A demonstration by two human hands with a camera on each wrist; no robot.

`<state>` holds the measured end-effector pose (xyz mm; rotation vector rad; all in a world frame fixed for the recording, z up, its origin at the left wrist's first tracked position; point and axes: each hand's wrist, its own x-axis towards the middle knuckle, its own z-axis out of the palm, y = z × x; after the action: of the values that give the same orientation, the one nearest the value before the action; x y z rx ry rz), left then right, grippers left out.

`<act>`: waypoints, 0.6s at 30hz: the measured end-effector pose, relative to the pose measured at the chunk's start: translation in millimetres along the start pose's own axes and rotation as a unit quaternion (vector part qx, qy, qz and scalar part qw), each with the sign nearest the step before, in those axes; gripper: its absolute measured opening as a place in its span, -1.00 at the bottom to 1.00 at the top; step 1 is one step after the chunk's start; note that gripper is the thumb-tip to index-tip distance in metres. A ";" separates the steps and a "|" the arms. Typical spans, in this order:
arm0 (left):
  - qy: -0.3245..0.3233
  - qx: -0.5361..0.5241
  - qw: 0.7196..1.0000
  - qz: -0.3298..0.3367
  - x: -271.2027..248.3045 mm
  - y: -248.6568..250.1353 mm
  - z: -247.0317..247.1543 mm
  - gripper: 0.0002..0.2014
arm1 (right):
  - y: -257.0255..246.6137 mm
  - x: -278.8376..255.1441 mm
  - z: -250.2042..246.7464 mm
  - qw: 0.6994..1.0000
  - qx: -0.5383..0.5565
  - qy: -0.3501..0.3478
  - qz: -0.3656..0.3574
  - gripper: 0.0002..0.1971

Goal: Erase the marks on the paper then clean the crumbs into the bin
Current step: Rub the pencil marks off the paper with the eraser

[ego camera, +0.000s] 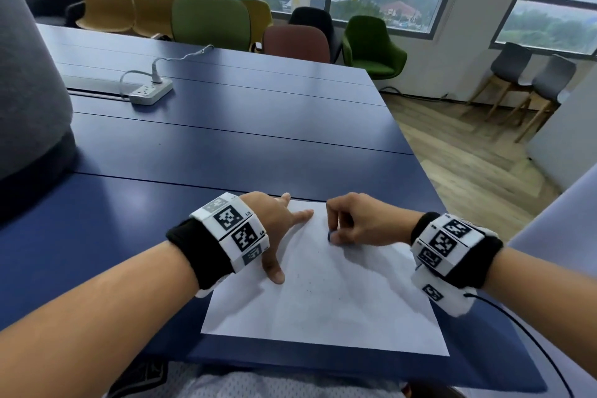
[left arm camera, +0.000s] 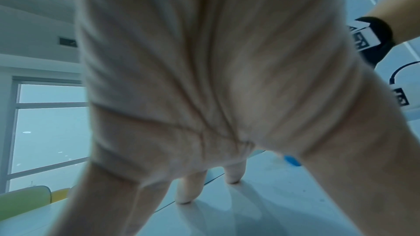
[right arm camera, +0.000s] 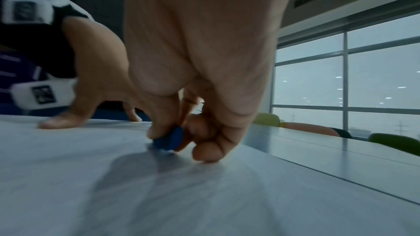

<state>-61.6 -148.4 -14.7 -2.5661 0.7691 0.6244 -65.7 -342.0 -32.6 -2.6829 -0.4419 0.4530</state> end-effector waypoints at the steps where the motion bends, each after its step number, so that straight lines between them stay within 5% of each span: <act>1: 0.000 0.001 1.000 0.001 -0.2 -0.3 -0.3 0.29 | -2.1 -3.0 -0.5 0.999 0.001 -0.035 -0.010 -0.86; 3: -0.003 0.004 1.000 0.000 -0.2 -0.1 -0.9 0.30 | -2.8 -1.7 -6.5 0.999 -0.015 -0.050 -0.005 -0.88; 7: -0.001 0.005 1.000 -0.003 0.1 -0.4 -0.6 0.29 | 6.9 15.6 -10.3 0.997 -0.016 0.064 0.034 -0.85; 13: -0.001 0.007 1.000 -0.004 1.0 0.4 -0.6 0.28 | 0.2 2.8 -10.1 0.998 -0.005 -0.063 0.005 -0.88; 18: 0.008 0.005 1.000 -0.003 1.6 -1.0 1.1 0.29 | 5.1 19.5 -6.3 0.997 -0.015 0.062 0.047 -0.85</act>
<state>-60.1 -147.8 -16.2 -2.5666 0.7684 0.5961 -44.6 -341.4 -34.0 -2.7502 -0.2889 0.3055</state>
